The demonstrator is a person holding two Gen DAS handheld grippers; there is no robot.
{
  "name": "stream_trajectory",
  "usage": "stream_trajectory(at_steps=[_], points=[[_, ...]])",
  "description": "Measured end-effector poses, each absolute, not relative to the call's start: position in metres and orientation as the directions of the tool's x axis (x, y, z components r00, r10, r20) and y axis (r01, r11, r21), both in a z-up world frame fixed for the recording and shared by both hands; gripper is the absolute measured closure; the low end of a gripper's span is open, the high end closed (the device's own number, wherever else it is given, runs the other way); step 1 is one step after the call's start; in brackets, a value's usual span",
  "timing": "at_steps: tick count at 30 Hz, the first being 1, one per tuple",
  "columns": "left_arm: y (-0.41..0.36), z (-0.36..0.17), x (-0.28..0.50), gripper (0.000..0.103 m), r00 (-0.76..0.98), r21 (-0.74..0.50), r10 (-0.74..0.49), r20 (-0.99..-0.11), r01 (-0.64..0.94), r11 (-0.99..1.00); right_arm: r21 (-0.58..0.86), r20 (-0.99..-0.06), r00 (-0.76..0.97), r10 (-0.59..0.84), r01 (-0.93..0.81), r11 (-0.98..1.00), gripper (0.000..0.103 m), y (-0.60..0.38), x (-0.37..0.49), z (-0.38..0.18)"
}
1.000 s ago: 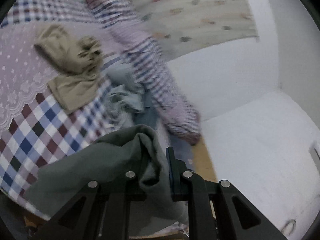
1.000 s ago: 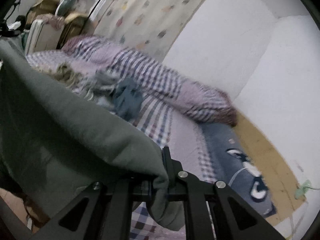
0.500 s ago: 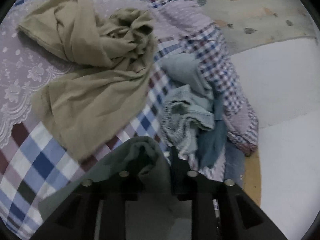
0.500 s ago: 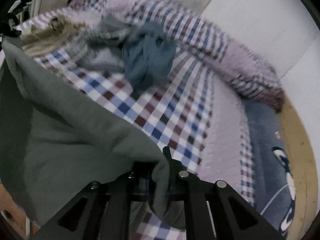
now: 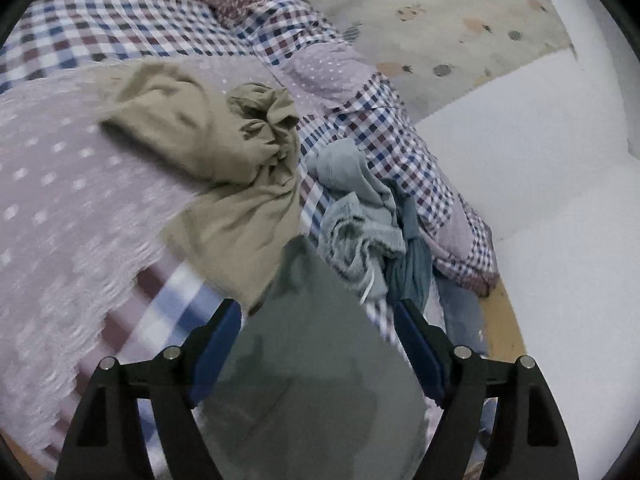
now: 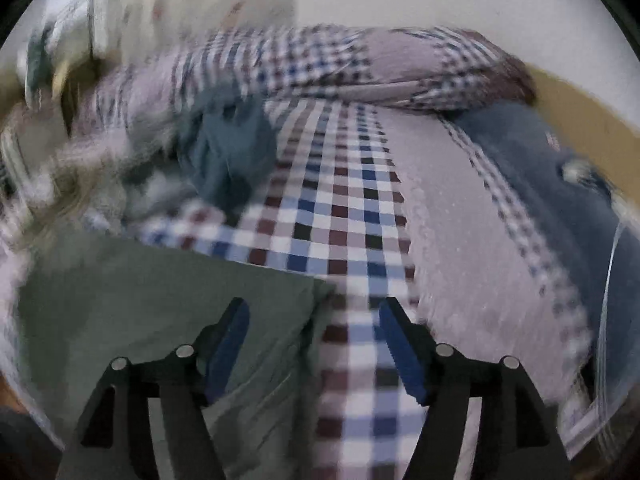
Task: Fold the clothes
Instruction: 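Lower the grey-green shirt flat onto the bed and open both tools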
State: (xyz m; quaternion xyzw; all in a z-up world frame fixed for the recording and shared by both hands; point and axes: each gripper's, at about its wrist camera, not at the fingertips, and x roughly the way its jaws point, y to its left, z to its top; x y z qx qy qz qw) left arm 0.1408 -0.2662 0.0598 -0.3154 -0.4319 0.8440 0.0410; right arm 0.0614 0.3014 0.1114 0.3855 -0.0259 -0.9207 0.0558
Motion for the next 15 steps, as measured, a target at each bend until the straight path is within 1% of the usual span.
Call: stream_trajectory(at_steps=[4,6,8,9,10,12,15], points=[[-0.263,0.04,0.197,0.021,-0.811,-0.733,0.309,-0.497,0.202,-0.649,0.317,-0.644,-0.734,-0.216,0.001,-0.948,0.031,0.333,0.12,0.101],[-0.265,0.03,0.215,0.021,-0.807,-0.73,0.281,-0.519,0.248,-0.637,0.38,-0.633,-0.739,-0.233,-0.034,-0.924,0.031,0.342,0.144,0.085],[-0.269,0.029,0.227,0.021,-0.824,-0.746,0.276,-0.495,0.24,-0.621,0.443,-0.628,-0.738,-0.246,-0.079,-0.893,0.031,0.35,0.162,0.065],[-0.269,0.03,0.23,0.021,-0.833,-0.749,0.272,-0.483,0.231,-0.621,0.471,-0.632,-0.732,-0.256,-0.101,-0.876,0.032,0.353,0.168,0.057],[-0.27,0.03,0.233,0.021,-0.841,-0.748,0.265,-0.472,0.223,-0.625,0.498,-0.637,-0.724,-0.267,-0.122,-0.859,0.038,0.356,0.173,0.049],[-0.271,0.026,0.233,0.021,-0.838,-0.763,0.287,-0.464,0.213,-0.611,0.503,-0.642,-0.714,-0.279,-0.118,-0.856,0.045,0.357,0.177,0.045],[-0.266,0.018,0.225,0.021,-0.819,-0.775,0.331,-0.469,0.202,-0.599,0.525,-0.607,-0.73,-0.315,-0.071,-0.848,0.046,0.354,0.181,0.046]])
